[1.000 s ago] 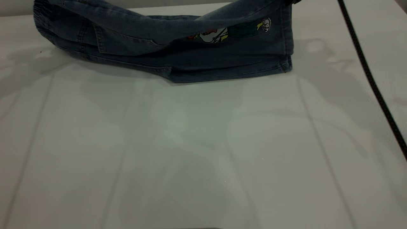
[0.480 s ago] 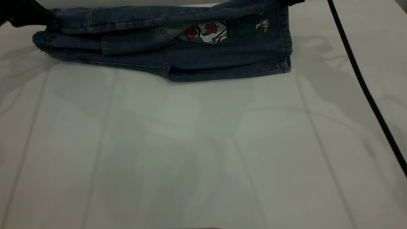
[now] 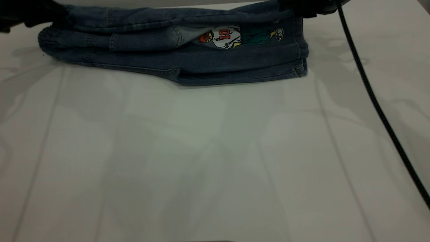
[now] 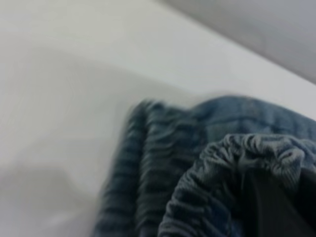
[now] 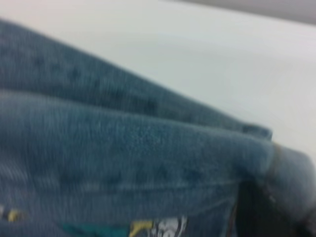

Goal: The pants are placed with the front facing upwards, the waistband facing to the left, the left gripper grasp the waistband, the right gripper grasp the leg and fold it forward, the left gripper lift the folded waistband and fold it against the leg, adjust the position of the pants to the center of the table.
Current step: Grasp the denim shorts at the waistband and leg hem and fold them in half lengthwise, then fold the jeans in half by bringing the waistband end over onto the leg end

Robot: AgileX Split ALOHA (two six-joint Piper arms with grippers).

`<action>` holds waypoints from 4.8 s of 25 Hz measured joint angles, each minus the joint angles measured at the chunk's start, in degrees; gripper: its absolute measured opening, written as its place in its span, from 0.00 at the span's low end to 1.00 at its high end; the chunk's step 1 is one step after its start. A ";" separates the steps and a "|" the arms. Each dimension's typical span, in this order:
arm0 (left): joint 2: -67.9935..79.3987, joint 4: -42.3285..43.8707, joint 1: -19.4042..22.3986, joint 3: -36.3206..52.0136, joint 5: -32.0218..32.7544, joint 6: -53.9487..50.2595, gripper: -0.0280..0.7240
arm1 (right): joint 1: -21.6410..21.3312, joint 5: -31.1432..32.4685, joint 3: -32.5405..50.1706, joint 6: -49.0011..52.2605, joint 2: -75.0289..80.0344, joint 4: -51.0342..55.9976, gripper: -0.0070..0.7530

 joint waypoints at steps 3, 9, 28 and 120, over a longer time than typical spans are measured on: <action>0.00 -2.11 -1.00 -0.12 0.00 9.15 0.32 | 0.00 -0.97 -0.06 1.07 0.00 0.18 0.29; 0.00 -2.40 -1.23 -1.00 0.32 12.77 0.68 | -0.11 3.43 -0.06 1.59 0.00 0.29 0.75; -5.95 63.34 2.28 -7.45 10.65 -44.96 0.81 | 3.95 24.97 -5.66 1.53 -6.18 0.12 0.77; 5.63 70.33 -23.73 -44.36 31.64 -54.52 0.10 | 11.19 37.73 -26.88 -4.24 12.52 3.37 0.69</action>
